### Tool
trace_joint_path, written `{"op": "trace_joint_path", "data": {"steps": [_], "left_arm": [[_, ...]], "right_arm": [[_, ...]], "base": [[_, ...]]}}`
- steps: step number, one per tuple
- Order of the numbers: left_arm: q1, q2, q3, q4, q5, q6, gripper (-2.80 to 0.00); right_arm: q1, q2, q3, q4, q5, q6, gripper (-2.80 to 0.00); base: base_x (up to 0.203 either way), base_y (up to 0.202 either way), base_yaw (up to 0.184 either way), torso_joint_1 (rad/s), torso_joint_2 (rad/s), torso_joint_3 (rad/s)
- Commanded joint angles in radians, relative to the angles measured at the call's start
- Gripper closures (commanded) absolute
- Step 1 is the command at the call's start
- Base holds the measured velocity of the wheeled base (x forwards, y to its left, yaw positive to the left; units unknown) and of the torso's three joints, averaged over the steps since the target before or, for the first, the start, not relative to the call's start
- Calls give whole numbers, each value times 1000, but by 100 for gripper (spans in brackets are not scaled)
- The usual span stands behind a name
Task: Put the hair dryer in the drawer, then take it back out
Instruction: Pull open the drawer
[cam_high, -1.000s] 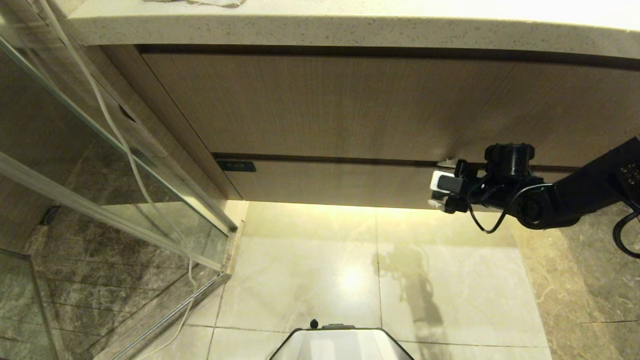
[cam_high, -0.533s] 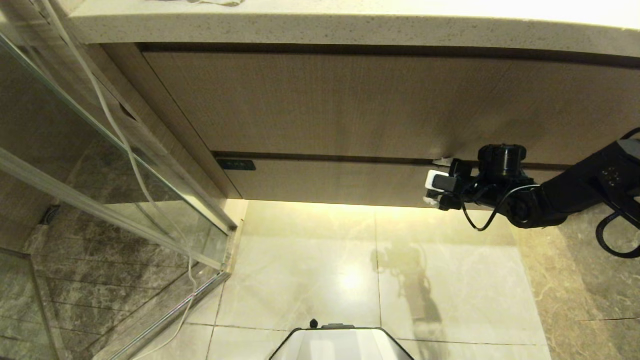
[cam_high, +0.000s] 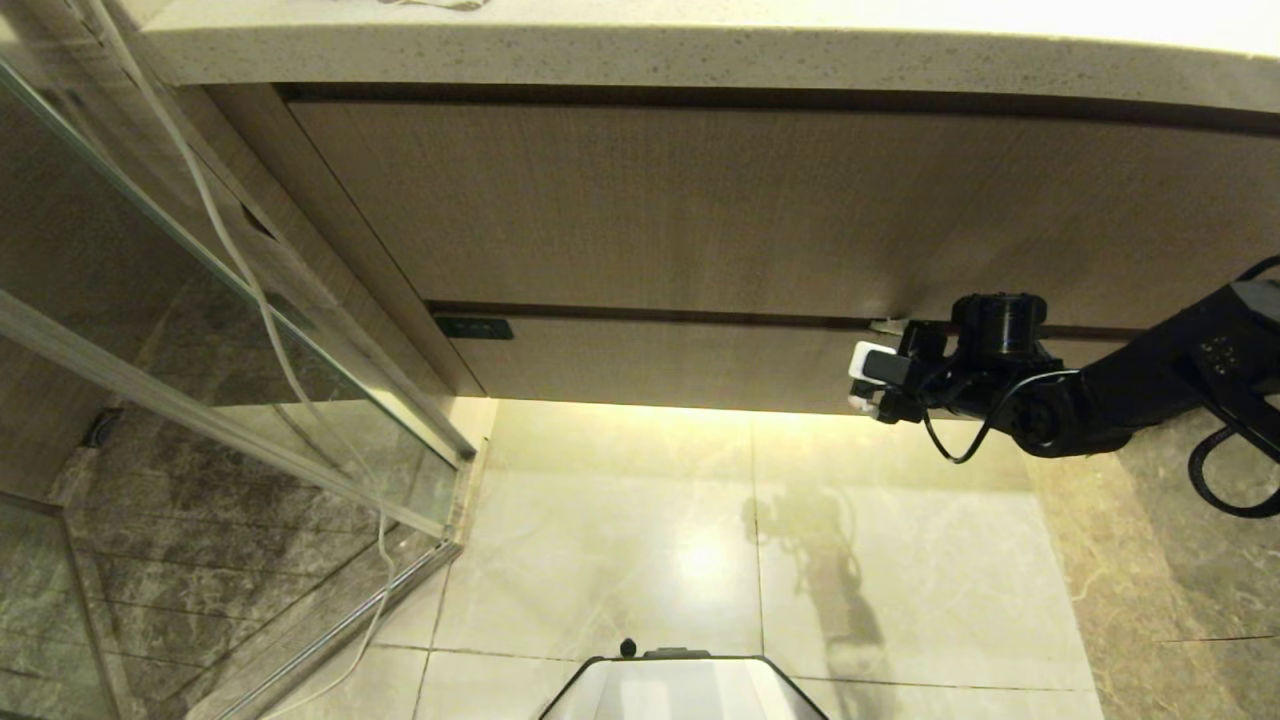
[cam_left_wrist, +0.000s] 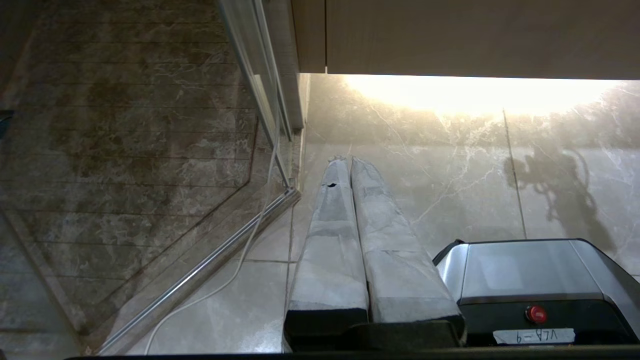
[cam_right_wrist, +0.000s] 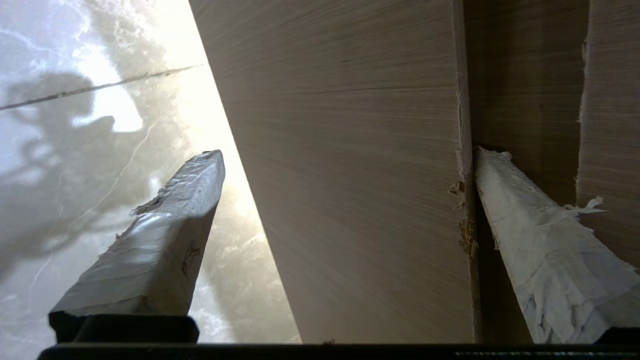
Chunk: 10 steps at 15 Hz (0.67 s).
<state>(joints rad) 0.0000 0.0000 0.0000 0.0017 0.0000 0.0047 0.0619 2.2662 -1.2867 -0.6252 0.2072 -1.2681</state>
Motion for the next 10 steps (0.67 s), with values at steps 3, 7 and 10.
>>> {"op": "trace_joint_path", "data": {"steps": [3, 7, 10], "left_arm": [[0, 0, 2, 0, 0, 0, 0], [0, 0, 2, 0, 0, 0, 0], [0, 0, 2, 0, 0, 0, 0]], "right_arm": [[1, -11, 6, 88, -26, 7, -280], [1, -30, 37, 132, -37, 25, -280], [-1, -52, 63, 177, -45, 40, -280]], "base": [[0, 0, 0, 0, 0, 0], [0, 0, 0, 0, 0, 0], [0, 0, 0, 0, 0, 0]]}}
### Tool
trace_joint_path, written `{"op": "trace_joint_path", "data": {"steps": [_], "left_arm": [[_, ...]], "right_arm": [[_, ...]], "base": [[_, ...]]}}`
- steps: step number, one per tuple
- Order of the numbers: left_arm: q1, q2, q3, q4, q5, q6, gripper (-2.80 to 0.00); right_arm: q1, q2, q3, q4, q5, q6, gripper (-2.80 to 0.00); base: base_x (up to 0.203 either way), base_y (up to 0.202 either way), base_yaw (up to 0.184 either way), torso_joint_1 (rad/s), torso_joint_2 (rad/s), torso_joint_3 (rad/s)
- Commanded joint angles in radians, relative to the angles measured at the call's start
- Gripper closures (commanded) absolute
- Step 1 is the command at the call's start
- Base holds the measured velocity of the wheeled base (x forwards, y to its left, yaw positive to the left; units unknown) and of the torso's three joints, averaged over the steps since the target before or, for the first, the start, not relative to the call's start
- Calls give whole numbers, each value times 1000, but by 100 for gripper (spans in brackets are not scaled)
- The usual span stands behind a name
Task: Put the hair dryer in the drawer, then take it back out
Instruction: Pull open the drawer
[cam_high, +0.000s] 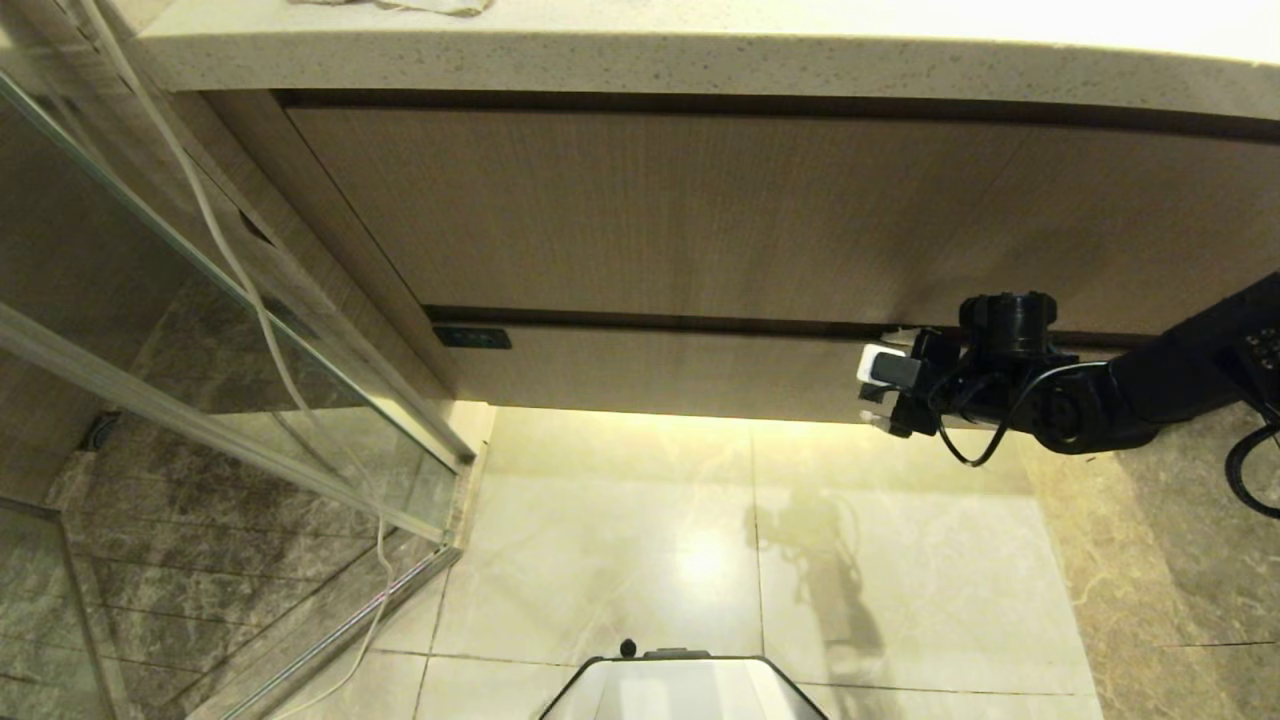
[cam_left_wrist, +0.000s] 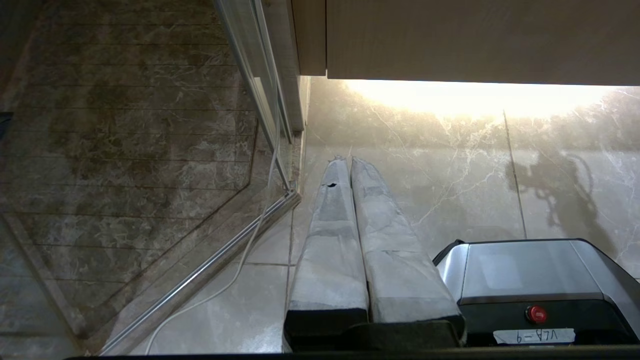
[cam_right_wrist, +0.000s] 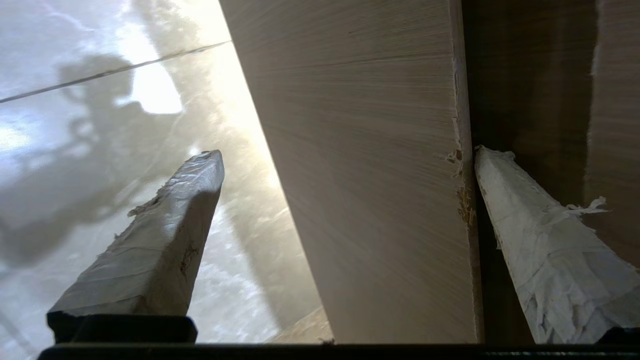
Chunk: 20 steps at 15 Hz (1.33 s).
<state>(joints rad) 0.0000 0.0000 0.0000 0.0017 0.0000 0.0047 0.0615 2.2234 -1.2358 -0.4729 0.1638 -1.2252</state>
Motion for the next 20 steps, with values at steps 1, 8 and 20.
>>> {"op": "trace_joint_path", "data": {"steps": [1, 8, 20], "left_arm": [[0, 0, 2, 0, 0, 0, 0], [0, 0, 0, 0, 0, 0, 0], [0, 0, 1, 0, 0, 0, 0]], "right_arm": [[0, -14, 20, 54, -11, 2, -280], [-2, -16, 41, 27, -12, 6, -280], [-9, -299, 332, 22, -1, 13, -280]], "base": [[0, 0, 0, 0, 0, 0], [0, 0, 0, 0, 0, 0], [0, 0, 0, 0, 0, 0]]}}
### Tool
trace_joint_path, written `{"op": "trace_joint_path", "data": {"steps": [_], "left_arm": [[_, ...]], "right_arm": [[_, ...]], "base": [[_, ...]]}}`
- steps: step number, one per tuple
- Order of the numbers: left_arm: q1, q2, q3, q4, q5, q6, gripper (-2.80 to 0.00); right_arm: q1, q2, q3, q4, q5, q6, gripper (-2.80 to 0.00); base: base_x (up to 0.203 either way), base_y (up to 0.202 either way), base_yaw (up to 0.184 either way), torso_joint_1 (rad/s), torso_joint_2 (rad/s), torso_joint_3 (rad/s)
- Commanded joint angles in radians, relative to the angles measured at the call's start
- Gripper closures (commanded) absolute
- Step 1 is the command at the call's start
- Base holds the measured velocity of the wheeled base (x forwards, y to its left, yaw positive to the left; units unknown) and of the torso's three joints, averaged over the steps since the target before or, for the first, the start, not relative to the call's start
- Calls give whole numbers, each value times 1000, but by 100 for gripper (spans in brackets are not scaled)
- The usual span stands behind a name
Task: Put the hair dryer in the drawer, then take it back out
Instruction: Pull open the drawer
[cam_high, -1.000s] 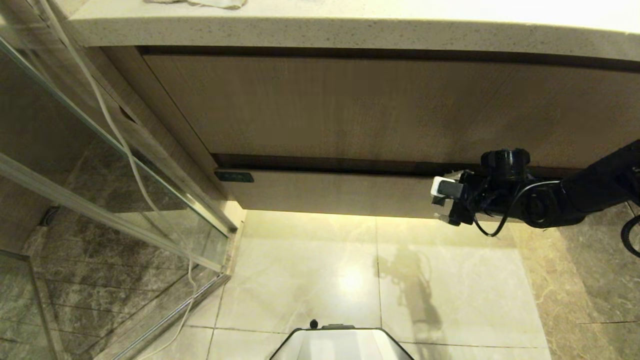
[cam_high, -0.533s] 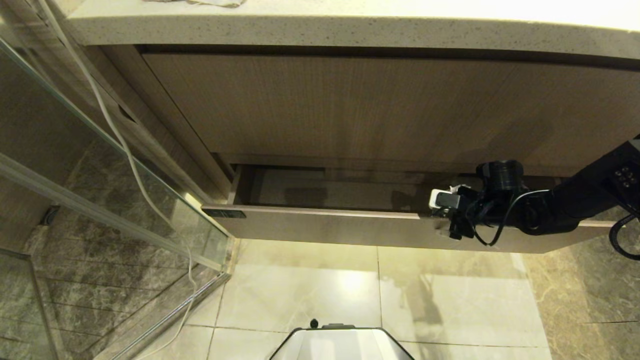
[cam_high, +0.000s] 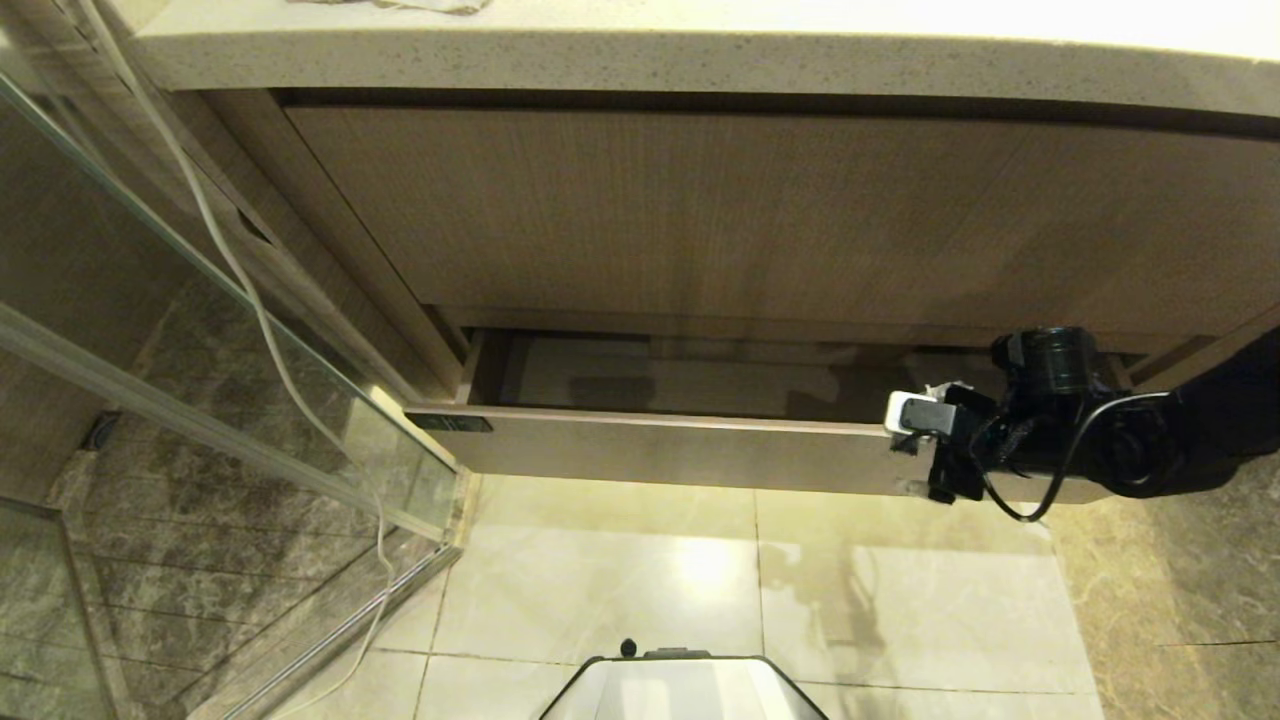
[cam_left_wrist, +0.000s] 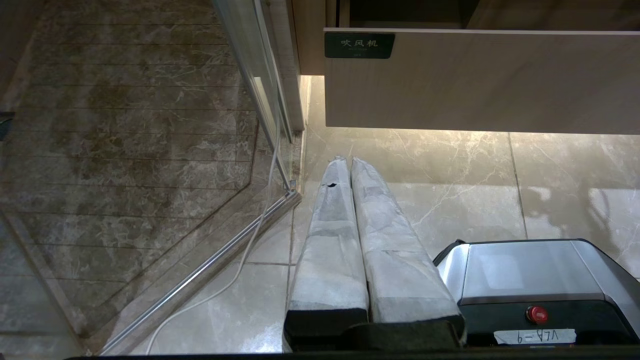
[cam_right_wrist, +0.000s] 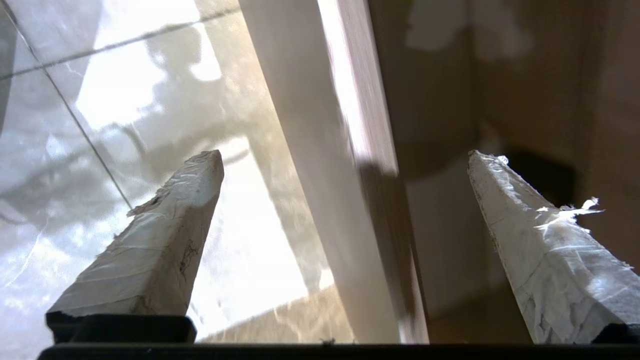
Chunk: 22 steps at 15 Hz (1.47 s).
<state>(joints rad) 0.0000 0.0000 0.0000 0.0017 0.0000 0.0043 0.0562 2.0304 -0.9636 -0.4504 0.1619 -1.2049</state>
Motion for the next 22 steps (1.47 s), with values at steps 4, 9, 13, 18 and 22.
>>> {"op": "trace_joint_path", "data": {"steps": [4, 9, 13, 18, 22], "left_arm": [[0, 0, 2, 0, 0, 0, 0], [0, 0, 0, 0, 0, 0, 0], [0, 0, 0, 0, 0, 0, 0], [0, 0, 2, 0, 0, 0, 0], [0, -1, 2, 0, 0, 0, 0]], "right_arm": [[-7, -241, 114, 13, -13, 26, -280], [-18, -397, 148, 137, -109, 70, 0], [-20, -488, 177, 165, -238, 314, 0], [-22, -691, 390, 175, -286, 696, 0], [-28, -946, 504, 269, -301, 847, 0]], "base": [[0, 0, 0, 0, 0, 0], [0, 0, 0, 0, 0, 0], [0, 0, 0, 0, 0, 0], [0, 0, 0, 0, 0, 0], [0, 0, 0, 0, 0, 0]]}}
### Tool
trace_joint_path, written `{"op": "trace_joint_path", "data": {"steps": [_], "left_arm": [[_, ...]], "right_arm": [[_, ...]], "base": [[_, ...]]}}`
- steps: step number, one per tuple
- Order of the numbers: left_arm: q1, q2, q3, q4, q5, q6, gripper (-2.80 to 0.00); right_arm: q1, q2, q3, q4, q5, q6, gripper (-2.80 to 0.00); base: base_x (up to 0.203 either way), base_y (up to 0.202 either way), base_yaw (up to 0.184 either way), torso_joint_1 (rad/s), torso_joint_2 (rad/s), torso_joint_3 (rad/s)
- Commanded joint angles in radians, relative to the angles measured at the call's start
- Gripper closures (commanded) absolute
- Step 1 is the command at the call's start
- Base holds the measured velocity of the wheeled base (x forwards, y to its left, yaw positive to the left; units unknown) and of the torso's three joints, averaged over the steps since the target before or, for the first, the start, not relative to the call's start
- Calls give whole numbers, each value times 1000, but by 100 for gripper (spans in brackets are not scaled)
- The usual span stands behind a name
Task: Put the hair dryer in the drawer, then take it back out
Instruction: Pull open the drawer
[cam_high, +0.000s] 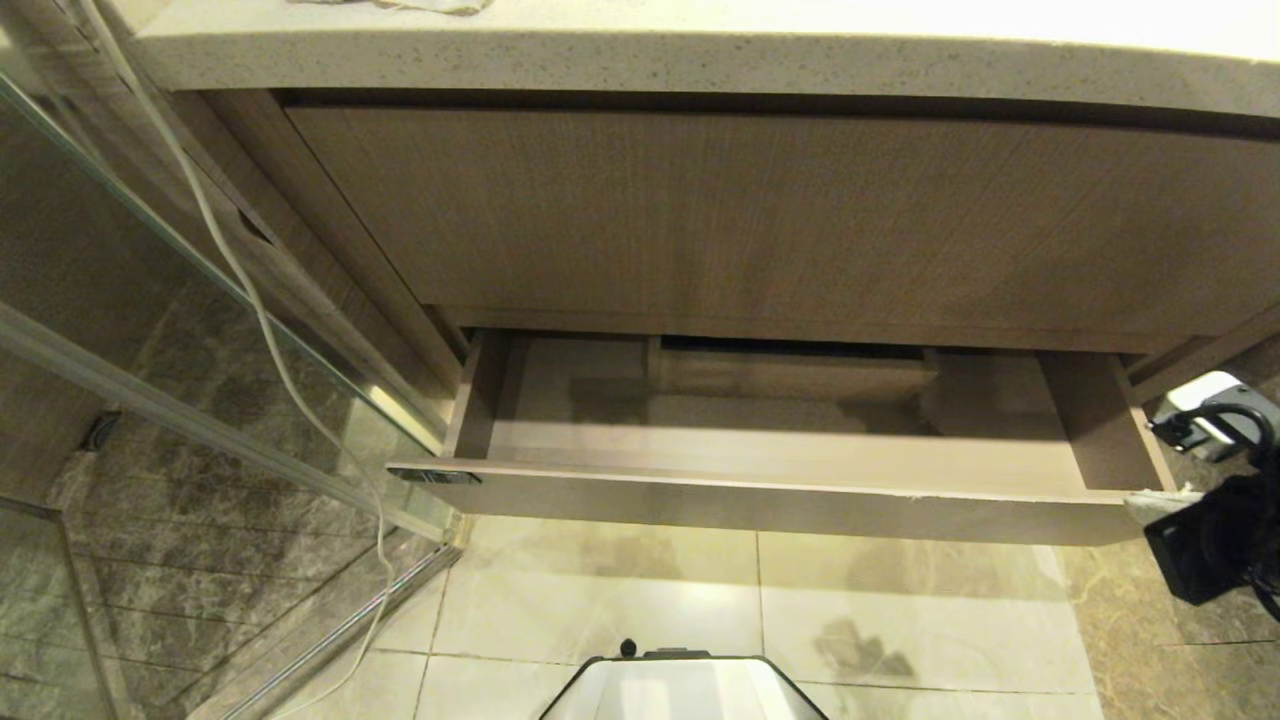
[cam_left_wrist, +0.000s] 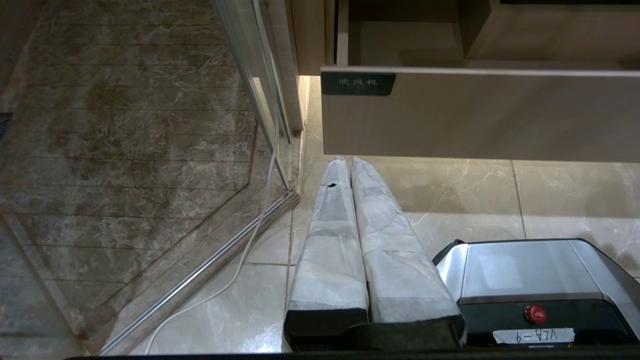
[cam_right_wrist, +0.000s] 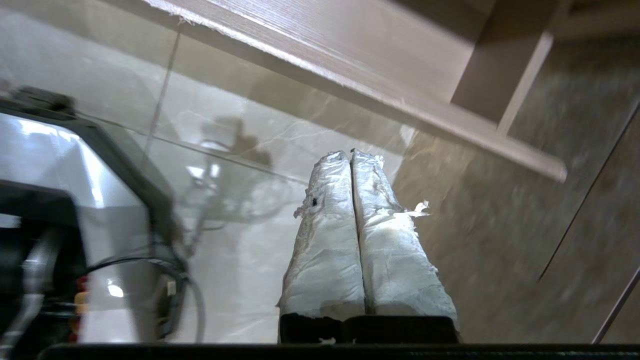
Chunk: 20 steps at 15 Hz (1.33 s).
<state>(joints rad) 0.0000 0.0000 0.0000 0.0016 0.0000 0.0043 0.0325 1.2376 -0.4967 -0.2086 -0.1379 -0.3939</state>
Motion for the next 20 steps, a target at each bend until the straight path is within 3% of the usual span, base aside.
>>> {"op": "trace_joint_path", "data": {"steps": [1, 9, 12, 16, 18, 20], "left_arm": [[0, 0, 2, 0, 0, 0, 0], [0, 0, 2, 0, 0, 0, 0], [0, 0, 2, 0, 0, 0, 0], [0, -1, 1, 0, 0, 0, 0], [0, 0, 2, 0, 0, 0, 0], [0, 0, 2, 0, 0, 0, 0]], "right_arm": [[-17, -230, 57, 58, -2, 78, 0], [-84, -948, 329, 215, -3, 243, 0], [-43, -1089, 368, 329, 3, 333, 0], [-35, -1248, 391, 346, 29, 310, 0], [-34, -1241, 440, 258, 39, 317, 0], [-33, -1241, 443, 270, 134, 338, 0]], "base": [[0, 0, 0, 0, 0, 0], [0, 0, 0, 0, 0, 0], [0, 0, 0, 0, 0, 0], [0, 0, 0, 0, 0, 0], [0, 0, 0, 0, 0, 0], [0, 0, 0, 0, 0, 0]]}}
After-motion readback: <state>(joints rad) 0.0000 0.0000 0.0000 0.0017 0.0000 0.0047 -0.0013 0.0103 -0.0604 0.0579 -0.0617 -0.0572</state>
